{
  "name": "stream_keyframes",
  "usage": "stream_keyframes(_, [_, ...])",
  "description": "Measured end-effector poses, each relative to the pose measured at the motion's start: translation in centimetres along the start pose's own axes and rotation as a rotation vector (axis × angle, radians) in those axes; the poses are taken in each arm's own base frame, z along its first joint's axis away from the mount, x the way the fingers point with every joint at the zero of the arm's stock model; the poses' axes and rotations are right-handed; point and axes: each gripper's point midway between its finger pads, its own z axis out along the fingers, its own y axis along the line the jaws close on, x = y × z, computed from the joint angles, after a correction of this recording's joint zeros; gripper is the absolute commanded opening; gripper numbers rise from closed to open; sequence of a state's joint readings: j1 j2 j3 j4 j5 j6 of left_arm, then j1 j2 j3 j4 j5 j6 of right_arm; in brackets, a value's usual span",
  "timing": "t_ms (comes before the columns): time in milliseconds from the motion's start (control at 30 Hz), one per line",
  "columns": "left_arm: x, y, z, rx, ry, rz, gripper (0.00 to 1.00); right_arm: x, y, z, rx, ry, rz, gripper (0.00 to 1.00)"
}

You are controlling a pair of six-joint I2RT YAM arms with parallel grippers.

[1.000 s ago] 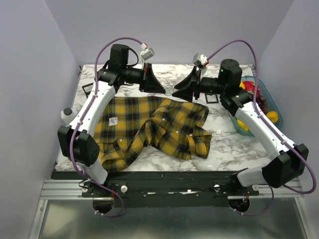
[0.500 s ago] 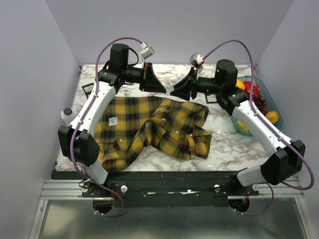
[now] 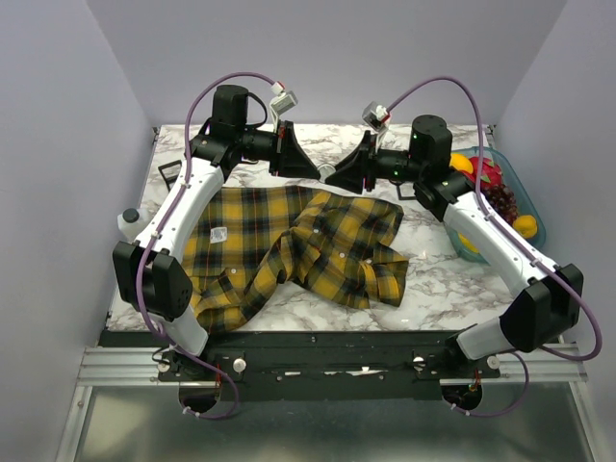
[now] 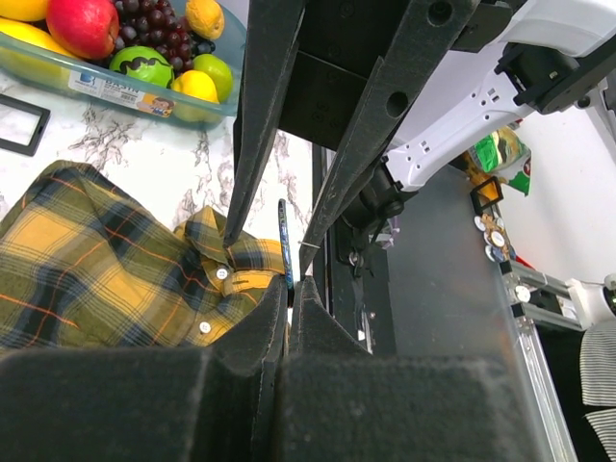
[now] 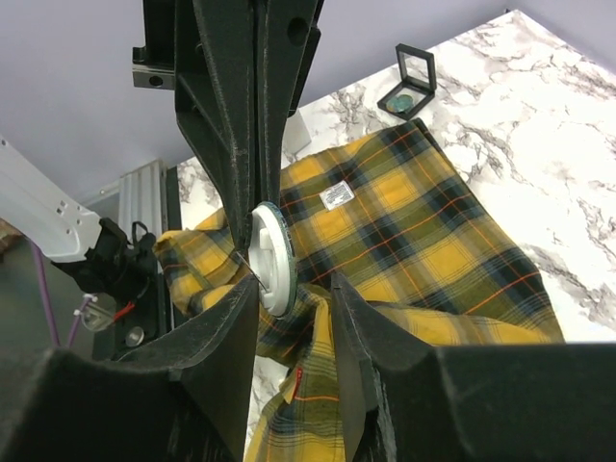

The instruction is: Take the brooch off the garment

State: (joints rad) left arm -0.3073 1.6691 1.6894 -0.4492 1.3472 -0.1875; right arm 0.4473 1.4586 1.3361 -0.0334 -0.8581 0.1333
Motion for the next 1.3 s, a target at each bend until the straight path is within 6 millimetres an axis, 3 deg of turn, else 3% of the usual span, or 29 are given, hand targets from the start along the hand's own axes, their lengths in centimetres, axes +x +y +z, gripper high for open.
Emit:
stream_keyframes(333, [0.0, 0.3, -0.2, -0.006, -0.003, 0.014, 0.04, 0.3, -0.3, 0.5, 0.008, 0.003, 0.072, 0.41])
stream_keyframes(533, [0.4, 0.7, -0.2, -0.017, 0.006, 0.049, 0.04, 0.6, -0.5, 0.7, -0.003, 0.010, 0.111, 0.45])
stream_keyframes(833, [2.2, 0.8, -0.4, -0.043, 0.055, 0.070, 0.04, 0.9, 0.9, -0.2, -0.105, 0.030, -0.052, 0.56])
stream_keyframes(1033, [2.6, 0.7, -0.4, -0.044, 0.064, 0.061, 0.04, 0.1, 1.8, -1.1, -0.115, 0.018, -0.157, 0.53])
stream_keyframes(1300, [2.6, 0.6, -0.3, -0.042, 0.063, 0.054, 0.04, 0.5, 1.5, -1.1, -0.108, 0.029, -0.160, 0.48])
